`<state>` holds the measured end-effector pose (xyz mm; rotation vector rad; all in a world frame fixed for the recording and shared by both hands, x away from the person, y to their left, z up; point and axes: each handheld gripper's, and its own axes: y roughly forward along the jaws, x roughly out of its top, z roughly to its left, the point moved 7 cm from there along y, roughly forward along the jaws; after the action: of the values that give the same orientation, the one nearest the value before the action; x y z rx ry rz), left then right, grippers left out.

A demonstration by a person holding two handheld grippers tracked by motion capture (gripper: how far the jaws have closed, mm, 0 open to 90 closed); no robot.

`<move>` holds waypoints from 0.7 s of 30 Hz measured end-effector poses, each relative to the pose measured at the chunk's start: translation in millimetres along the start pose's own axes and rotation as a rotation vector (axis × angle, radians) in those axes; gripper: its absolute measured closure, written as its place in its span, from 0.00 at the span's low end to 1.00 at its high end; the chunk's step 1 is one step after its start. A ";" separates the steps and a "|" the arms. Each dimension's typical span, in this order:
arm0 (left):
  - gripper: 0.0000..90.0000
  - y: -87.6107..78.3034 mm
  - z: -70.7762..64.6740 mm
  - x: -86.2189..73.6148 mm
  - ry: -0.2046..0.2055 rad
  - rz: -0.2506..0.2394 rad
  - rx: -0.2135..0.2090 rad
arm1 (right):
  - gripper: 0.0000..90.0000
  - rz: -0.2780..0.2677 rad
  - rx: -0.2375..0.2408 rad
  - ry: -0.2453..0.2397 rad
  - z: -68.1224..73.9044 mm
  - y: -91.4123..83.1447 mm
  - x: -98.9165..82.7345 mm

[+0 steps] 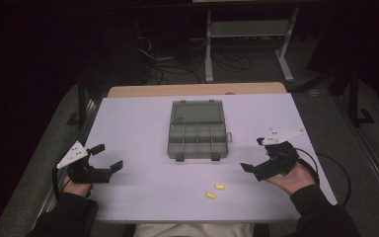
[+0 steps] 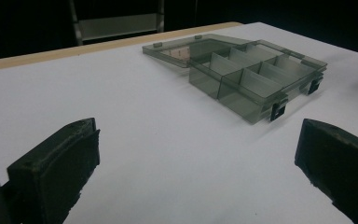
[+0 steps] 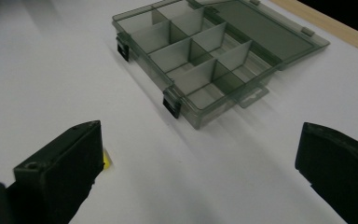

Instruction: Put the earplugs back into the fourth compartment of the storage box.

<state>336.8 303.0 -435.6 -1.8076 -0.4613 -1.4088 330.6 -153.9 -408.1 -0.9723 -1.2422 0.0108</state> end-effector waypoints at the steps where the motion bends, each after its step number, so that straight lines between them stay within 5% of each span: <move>1: 0.00 0.0 0.0 0.0 0.000 0.000 0.000 | 0.01 0.006 0.005 -0.002 1.7 1.7 0.9; 21: 0.00 -0.3 0.5 0.1 0.001 0.000 0.004 | 0.01 0.100 0.059 -0.063 23.9 33.1 5.0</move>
<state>337.0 303.6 -435.4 -1.8032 -0.4638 -1.4080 329.5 -116.4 -424.9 -0.9877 -1.2428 0.1565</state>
